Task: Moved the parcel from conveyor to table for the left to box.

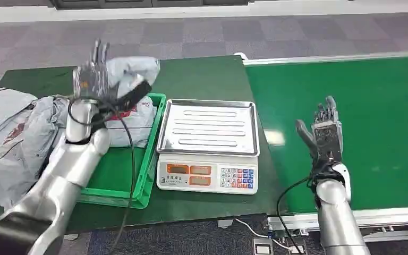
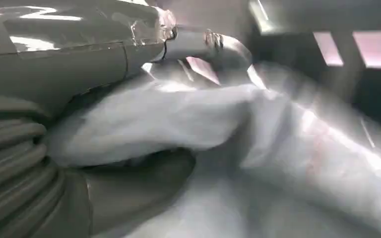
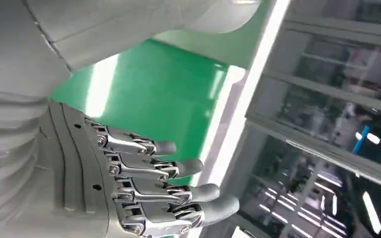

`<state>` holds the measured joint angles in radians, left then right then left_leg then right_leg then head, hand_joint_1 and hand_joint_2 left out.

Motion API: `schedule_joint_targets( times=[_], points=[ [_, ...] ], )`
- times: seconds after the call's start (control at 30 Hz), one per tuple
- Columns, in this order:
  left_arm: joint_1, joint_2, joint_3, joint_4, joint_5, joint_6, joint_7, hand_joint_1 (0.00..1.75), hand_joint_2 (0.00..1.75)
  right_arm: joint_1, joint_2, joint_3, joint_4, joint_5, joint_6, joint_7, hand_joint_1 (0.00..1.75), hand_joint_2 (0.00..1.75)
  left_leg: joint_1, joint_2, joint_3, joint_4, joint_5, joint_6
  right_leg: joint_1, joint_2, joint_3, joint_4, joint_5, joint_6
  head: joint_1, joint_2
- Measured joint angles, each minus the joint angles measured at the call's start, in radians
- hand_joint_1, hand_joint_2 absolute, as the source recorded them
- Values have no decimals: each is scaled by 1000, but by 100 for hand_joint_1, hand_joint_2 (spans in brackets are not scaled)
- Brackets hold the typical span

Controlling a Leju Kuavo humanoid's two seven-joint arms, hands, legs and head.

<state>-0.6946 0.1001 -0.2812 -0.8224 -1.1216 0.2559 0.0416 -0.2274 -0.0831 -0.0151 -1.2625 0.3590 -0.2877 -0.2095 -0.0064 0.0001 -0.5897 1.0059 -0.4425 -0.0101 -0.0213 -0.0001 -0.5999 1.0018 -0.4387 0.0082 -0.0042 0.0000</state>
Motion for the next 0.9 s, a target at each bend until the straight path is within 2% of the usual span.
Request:
schedule_joint_targets(
  times=[0.03, 0.1, 0.13, 0.27, 0.9],
  points=[
    [67, 23, 12, -13, 13, -71, -44, 0, 175, 35, -6, -17, -27, 0, 19, 2, 0, 175, -1, 3, 8, -1, -4, -2, -1, 2, 6, 1, -4, -1, 0, 0],
    [204, 58, 23, -30, 13, -117, -62, 0, 175, 72, -8, -50, -65, -3, 48, 3, 0, 175, 0, 14, 6, 1, -6, -3, 0, 13, -1, 2, -2, -3, -1, 0],
    [213, 65, 28, -63, 10, -117, -61, 0, 175, 86, -10, -62, -83, -3, 56, 2, 0, 175, 0, 12, 3, 1, -6, -3, 3, 11, -1, 2, -3, -3, 1, 0],
    [264, 84, 49, -116, 7, -155, -35, 0, 175, 100, -11, -82, -115, 1, 70, 2, 0, 175, 2, 11, 5, 0, -7, -4, 3, 10, 0, 2, -4, -4, 0, 0],
    [293, 98, 64, -165, -3, -175, -20, 0, 175, 103, -11, -97, -134, 14, 69, 7, 0, 175, 4, 10, 4, 0, -6, -4, 4, 7, 0, 2, -4, -4, 1, 0]
  ],
)
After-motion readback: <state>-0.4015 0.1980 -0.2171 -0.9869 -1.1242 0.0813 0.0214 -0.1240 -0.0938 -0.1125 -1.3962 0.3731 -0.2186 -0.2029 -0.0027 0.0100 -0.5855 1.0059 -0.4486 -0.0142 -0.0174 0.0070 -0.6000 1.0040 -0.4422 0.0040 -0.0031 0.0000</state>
